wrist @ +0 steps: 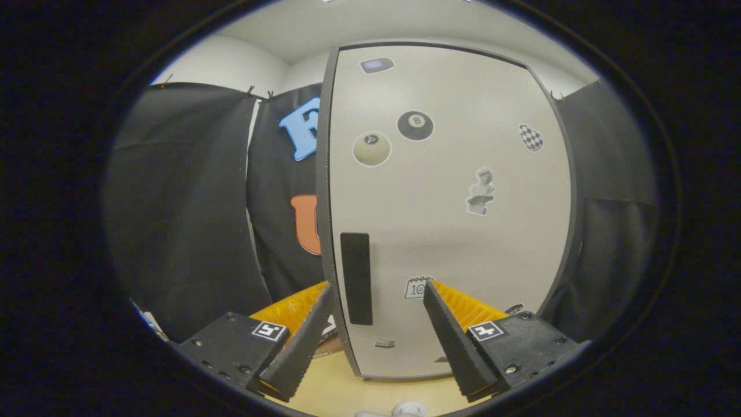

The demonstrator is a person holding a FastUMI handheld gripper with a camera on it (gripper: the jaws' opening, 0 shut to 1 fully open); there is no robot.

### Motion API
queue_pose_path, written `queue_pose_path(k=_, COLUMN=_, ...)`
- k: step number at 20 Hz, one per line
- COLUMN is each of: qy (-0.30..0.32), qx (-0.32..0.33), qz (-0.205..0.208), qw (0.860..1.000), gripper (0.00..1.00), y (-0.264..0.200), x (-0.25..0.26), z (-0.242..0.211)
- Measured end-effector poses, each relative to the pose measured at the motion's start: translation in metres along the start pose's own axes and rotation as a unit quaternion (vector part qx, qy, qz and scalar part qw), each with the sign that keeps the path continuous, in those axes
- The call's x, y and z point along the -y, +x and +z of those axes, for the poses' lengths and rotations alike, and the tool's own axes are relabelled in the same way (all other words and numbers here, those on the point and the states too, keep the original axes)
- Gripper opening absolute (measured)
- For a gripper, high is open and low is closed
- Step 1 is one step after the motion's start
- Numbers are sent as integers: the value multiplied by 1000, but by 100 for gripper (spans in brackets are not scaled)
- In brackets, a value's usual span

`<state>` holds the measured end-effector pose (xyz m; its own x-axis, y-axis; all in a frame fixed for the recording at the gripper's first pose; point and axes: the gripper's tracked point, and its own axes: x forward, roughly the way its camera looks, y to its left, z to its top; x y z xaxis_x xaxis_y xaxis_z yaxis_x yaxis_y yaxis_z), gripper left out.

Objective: Open the shoe cabinet door, grab the shoes and put them into the shoe cabinet, then close the shoe cabinet door.

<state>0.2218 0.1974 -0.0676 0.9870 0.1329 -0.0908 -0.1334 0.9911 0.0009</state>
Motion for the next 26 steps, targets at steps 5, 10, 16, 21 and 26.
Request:
queue_pose_path(k=5, qy=10, qx=-16, qz=-11, qw=1000, gripper=98, y=45, x=-7, z=-9)
queue_pose_path(k=10, qy=25, qx=-26, qz=-18, qw=999, gripper=79, y=59, x=-14, z=-20)
queue_pose_path(k=16, qy=27, qx=-22, qz=-13, qw=999, gripper=52, y=62, x=-17, z=-26)
queue_pose_path(k=21, qy=21, qx=-30, qz=15, qw=999, gripper=33, y=56, x=-16, z=-26)
queue_pose_path(k=26, qy=20, qx=-33, qz=49, qw=998, gripper=28, y=44, x=-16, z=-27)
